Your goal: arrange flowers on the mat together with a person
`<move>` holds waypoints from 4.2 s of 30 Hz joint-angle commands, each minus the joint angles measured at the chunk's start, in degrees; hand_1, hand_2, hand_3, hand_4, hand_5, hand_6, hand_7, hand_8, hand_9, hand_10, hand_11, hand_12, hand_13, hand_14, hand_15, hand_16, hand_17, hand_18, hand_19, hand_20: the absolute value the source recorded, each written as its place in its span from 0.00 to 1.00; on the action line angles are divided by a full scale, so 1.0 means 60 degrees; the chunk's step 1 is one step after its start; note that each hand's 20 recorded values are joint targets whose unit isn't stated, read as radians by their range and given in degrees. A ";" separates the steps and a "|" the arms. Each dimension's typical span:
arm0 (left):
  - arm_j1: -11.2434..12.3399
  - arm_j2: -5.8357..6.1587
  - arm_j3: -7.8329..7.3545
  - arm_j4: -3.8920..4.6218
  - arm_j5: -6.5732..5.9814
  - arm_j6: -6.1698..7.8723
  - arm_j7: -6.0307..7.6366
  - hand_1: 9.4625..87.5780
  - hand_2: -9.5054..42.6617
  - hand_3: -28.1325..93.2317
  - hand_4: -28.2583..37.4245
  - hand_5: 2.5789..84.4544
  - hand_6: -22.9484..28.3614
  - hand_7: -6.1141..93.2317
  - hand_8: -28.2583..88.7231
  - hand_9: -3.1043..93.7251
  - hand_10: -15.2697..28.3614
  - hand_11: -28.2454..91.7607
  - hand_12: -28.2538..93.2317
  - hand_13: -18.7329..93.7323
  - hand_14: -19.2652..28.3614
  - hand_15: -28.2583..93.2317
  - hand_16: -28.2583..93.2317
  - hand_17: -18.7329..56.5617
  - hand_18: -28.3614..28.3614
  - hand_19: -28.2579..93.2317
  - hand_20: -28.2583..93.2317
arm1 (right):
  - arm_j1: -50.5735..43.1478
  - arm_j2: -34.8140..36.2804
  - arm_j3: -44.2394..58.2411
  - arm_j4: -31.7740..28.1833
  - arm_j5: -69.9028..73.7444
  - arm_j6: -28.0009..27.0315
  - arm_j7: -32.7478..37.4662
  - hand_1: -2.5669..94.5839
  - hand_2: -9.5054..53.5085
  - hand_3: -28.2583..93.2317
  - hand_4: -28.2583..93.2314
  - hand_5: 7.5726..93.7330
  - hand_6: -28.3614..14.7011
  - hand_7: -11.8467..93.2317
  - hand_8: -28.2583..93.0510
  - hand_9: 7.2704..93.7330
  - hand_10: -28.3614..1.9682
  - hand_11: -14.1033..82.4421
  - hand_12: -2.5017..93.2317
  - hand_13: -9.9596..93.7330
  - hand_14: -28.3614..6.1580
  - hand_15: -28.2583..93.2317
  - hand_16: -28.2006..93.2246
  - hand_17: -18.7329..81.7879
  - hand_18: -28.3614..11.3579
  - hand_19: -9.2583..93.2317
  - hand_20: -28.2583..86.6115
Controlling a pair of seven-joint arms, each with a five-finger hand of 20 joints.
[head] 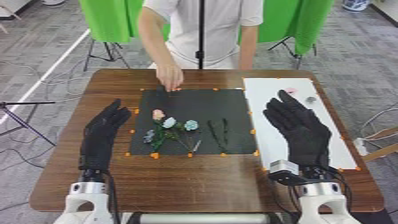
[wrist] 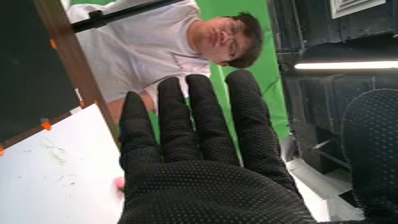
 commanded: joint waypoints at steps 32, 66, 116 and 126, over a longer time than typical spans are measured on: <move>0.0111 0.0016 0.0059 0.0004 -0.0113 0.0246 -0.0002 0.20 0.06 0.78 0.13 0.50 0.52 0.13 0.20 0.47 0.63 0.34 0.37 0.49 0.72 0.32 0.26 0.35 0.66 0.25 0.38 | 0.6586 0.4260 -0.0333 0.3653 -1.1972 -0.0700 0.3769 0.48 0.00 0.78 0.00 0.61 0.70 0.32 0.13 0.70 0.51 0.34 0.22 0.81 0.58 0.47 0.41 0.57 0.34 0.62 0.57; 0.0216 -0.0091 0.0154 0.0019 -0.0273 0.0423 0.0022 0.20 0.06 0.79 0.13 0.51 0.53 0.13 0.19 0.47 0.63 0.35 0.37 0.49 0.72 0.32 0.26 0.35 0.66 0.25 0.38 | 0.8369 0.3001 -0.1012 0.8431 -1.5008 -0.2543 0.4613 0.50 0.00 0.79 0.00 0.50 0.77 0.32 0.12 0.66 0.51 0.27 0.19 0.84 0.63 0.50 0.44 0.56 0.30 0.68 0.57; 0.0127 0.0000 0.0160 0.0038 -0.0229 0.0278 -0.0147 0.20 0.06 0.79 0.13 0.51 0.53 0.13 0.19 0.47 0.63 0.35 0.37 0.49 0.72 0.32 0.26 0.35 0.66 0.25 0.38 | 0.9218 0.3798 -0.6374 0.4564 -1.2433 -0.1579 0.2689 0.68 0.00 0.70 0.03 0.89 0.79 0.31 0.26 1.00 0.73 0.22 0.39 0.93 0.74 0.67 0.51 0.56 0.38 0.61 0.62; 0.0140 0.0013 0.0151 0.0045 -0.0234 0.0252 -0.0130 0.20 0.06 0.79 0.13 0.51 0.53 0.13 0.19 0.47 0.63 0.35 0.37 0.49 0.71 0.32 0.26 0.35 0.66 0.25 0.38 | 0.9191 0.3656 -0.6389 0.4726 -1.2609 -0.1748 0.2565 0.65 0.00 0.72 0.04 0.86 0.80 0.30 0.25 0.98 0.71 0.19 0.37 0.91 0.73 0.69 0.51 0.55 0.38 0.61 0.62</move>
